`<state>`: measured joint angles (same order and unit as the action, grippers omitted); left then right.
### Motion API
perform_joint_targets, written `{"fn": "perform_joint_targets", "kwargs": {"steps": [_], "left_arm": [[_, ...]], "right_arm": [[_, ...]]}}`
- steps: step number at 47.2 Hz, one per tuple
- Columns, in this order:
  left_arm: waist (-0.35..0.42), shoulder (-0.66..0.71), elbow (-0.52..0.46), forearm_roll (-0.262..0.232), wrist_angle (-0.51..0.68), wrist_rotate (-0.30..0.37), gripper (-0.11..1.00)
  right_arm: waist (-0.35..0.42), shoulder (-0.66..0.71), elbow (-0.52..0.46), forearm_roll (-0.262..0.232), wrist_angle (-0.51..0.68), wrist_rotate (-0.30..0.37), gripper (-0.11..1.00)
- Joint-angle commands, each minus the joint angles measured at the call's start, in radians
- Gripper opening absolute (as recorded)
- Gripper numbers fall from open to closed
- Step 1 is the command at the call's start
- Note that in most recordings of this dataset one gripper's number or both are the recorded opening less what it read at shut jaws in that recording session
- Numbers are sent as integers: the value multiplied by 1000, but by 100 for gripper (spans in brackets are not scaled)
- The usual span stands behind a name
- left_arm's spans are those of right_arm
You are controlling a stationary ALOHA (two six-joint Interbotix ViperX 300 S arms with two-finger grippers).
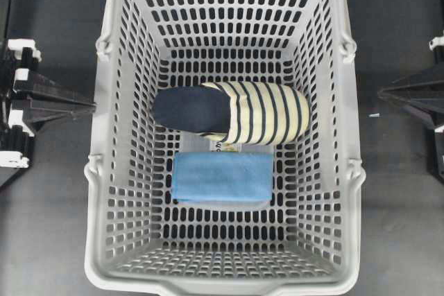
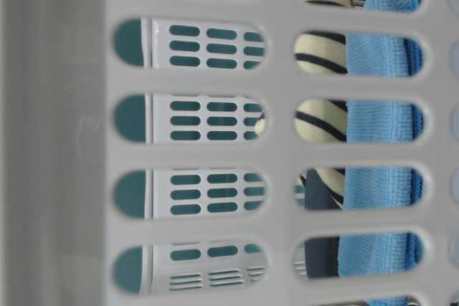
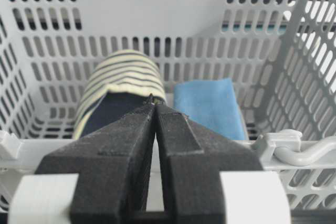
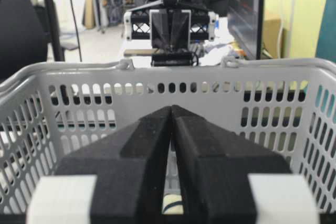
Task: Pick up the blue cloth from the shopping basket with the left arm.
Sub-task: 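Lower the open left gripper into the basket over the blue cloth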
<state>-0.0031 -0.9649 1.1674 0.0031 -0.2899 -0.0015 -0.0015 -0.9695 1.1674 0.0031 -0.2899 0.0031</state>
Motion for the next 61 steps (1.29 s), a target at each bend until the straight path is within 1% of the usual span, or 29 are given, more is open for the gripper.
{"fn": "perform_joint_targets", "kwargs": {"steps": [1,3,5,11,18,24,28,34,39,41,43,49,51,53,55,57,61], "left_arm": [[0,-2,-69,40,61,-23,6],[0,5,-94,41,104,-28,4],[-2,6,-123,41,150,-31,0],[-12,35,-239,41,311,-31,0],[-32,106,-370,41,474,-31,0],[-52,196,-480,41,584,-21,0],[-66,256,-552,41,646,-12,0],[-66,364,-666,43,761,-12,0],[-69,439,-727,41,831,-26,0],[-74,476,-750,43,854,-29,0],[-77,503,-769,41,870,-28,0],[-86,598,-834,43,904,-14,1],[-87,629,-856,43,914,-14,4],[-91,660,-876,41,931,-18,15],[-92,690,-896,43,951,-28,26],[-94,723,-914,43,971,-35,39],[-103,793,-959,41,999,-48,64]], "right_arm": [[6,9,-11,5,-5,9,1],[6,9,-20,21,9,15,2],[6,9,-29,29,32,28,0],[6,5,-71,29,161,71,0],[6,6,-129,28,272,80,0],[6,14,-170,26,344,83,0],[6,17,-184,23,373,81,0],[6,14,-186,23,397,80,0],[6,14,-186,21,397,78,1],[6,14,-186,20,399,80,5],[6,14,-186,20,400,81,13],[-6,15,-186,21,413,94,53],[-12,17,-186,21,414,98,64],[-14,17,-186,21,414,100,75],[-12,17,-186,21,413,100,81],[-12,17,-186,21,408,98,84],[-12,12,-186,21,400,98,81]]}}
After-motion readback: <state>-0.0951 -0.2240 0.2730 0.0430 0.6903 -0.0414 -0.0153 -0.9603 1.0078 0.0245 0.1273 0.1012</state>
